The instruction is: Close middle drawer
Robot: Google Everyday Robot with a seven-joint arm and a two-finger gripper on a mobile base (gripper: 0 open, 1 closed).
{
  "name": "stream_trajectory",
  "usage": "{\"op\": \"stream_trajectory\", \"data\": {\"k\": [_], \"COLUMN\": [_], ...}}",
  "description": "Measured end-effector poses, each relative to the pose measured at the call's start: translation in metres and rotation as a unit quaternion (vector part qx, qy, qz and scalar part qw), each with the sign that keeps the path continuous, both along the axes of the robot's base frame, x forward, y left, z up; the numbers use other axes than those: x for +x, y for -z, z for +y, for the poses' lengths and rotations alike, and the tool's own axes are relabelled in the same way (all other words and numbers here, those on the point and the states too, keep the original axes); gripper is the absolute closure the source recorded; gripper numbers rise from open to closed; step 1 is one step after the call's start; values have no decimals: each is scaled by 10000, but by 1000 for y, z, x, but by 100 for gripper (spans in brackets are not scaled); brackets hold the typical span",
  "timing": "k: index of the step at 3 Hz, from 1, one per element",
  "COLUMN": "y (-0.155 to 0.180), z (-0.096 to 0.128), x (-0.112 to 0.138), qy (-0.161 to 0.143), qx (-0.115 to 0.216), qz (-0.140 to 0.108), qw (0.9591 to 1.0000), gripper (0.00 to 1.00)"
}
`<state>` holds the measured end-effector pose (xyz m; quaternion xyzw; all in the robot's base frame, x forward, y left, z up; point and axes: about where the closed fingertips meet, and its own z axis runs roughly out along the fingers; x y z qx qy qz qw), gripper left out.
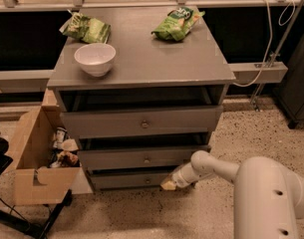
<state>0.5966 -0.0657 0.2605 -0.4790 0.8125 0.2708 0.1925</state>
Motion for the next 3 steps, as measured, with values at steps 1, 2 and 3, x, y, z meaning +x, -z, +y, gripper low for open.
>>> {"op": "stream_trajectory", "data": {"k": [1, 2, 3], "y": [-5, -5, -5], "z": [-4, -4, -2], "x": [63, 61, 32], "qy": [14, 14, -127], "qx": [39, 39, -8], "qz": [-181, -181, -31], "qw": [9998, 9998, 9999], "gripper": [100, 100, 100]}}
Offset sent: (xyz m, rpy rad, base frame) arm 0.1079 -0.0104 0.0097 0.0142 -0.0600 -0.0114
